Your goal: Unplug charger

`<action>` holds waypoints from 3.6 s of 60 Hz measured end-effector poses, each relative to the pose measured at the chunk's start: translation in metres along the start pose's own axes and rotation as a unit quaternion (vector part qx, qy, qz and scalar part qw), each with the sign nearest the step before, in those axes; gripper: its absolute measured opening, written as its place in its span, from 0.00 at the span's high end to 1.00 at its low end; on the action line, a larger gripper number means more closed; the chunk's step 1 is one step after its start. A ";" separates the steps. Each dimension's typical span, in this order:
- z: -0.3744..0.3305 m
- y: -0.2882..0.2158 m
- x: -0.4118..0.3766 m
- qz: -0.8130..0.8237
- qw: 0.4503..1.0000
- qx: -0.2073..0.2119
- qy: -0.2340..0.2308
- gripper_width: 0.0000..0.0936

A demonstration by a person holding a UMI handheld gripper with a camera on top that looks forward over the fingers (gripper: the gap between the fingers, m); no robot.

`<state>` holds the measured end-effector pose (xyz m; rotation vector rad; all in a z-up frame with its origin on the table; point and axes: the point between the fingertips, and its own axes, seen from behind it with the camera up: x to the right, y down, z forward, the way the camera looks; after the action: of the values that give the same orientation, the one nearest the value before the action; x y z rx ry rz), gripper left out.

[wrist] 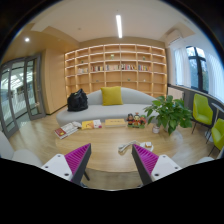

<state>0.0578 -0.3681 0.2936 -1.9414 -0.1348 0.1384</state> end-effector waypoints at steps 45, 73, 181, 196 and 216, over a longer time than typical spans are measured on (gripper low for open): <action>0.186 0.148 0.174 0.026 0.989 -0.073 0.128 0.08; 0.320 0.139 0.246 0.044 0.990 -0.010 0.133 0.50; 0.270 0.113 0.373 0.034 0.979 -0.058 0.191 0.08; 0.178 0.083 0.324 0.020 0.983 -0.042 0.177 0.08; 0.060 0.085 0.241 -0.004 0.986 -0.044 0.163 0.09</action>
<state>0.2883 -0.3052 0.1848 -2.0235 0.0701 -0.1928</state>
